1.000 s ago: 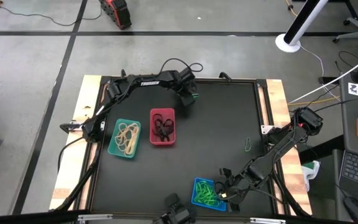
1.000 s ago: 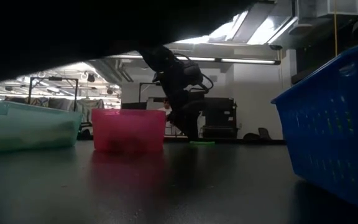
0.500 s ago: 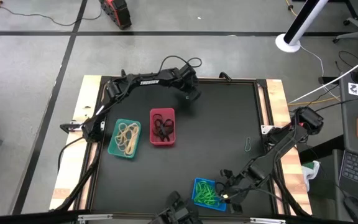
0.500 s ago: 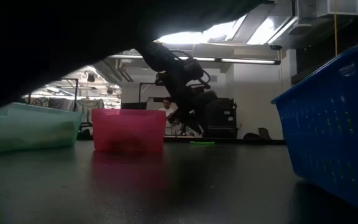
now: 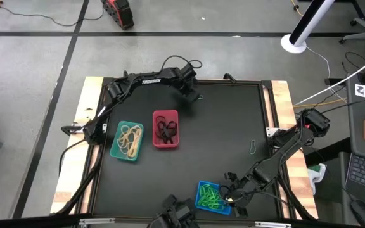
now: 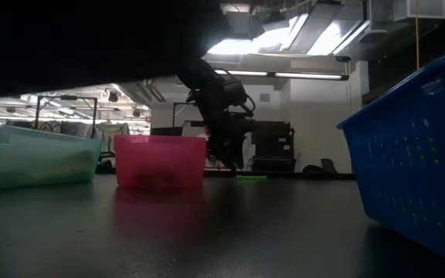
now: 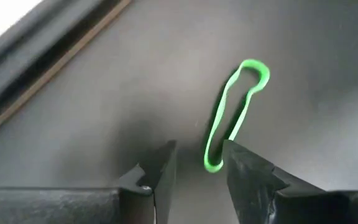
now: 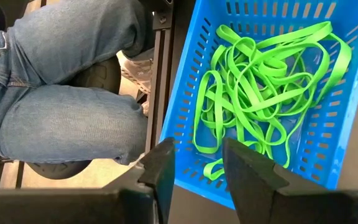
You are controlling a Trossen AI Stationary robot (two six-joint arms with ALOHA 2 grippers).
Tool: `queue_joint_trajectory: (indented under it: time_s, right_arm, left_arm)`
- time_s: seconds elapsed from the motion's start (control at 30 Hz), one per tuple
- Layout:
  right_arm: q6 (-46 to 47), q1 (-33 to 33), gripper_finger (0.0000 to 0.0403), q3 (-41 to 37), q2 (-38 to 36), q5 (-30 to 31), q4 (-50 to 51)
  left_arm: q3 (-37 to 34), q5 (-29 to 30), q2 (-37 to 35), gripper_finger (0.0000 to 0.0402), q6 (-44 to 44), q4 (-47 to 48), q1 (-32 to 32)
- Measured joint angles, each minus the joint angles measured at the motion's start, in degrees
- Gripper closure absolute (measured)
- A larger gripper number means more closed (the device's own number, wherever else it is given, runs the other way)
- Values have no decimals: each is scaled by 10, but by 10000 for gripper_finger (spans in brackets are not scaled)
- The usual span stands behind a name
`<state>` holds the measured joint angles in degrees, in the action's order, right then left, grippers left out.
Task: Sort rubber bands into baskets
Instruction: Put the green rubber band into the blue bin
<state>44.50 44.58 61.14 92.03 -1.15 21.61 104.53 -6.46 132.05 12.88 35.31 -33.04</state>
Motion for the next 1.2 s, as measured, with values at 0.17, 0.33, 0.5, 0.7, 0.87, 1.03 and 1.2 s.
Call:
queue_joint_trajectory:
  time_s: [0.17, 0.33, 0.5, 0.7, 0.87, 1.03, 1.2]
  right_arm:
    - [-11, 0, 269, 0, 0, 0, 0]
    - [-13, 0, 269, 0, 0, 0, 0]
    - [-14, 0, 269, 0, 0, 0, 0]
    - [-14, 0, 269, 0, 0, -6, 1]
    - [-14, 0, 269, 0, 0, -10, 14]
    - [-14, -10, 269, 0, 0, -10, 38]
    - [-27, -31, 269, 0, 0, -30, 56]
  left_arm:
    - [0, -1, 4, 273, 21, 13, -1]
    - [0, -10, 5, 273, 62, 14, -2]
    - [0, -16, 5, 273, 92, 16, -5]
    - [0, -24, 5, 273, 110, 17, -9]
    - [8, -25, 5, 273, 90, 14, -9]
    - [47, -26, 5, 273, 46, 18, -9]
    - [61, -26, 5, 273, -68, 16, -8]
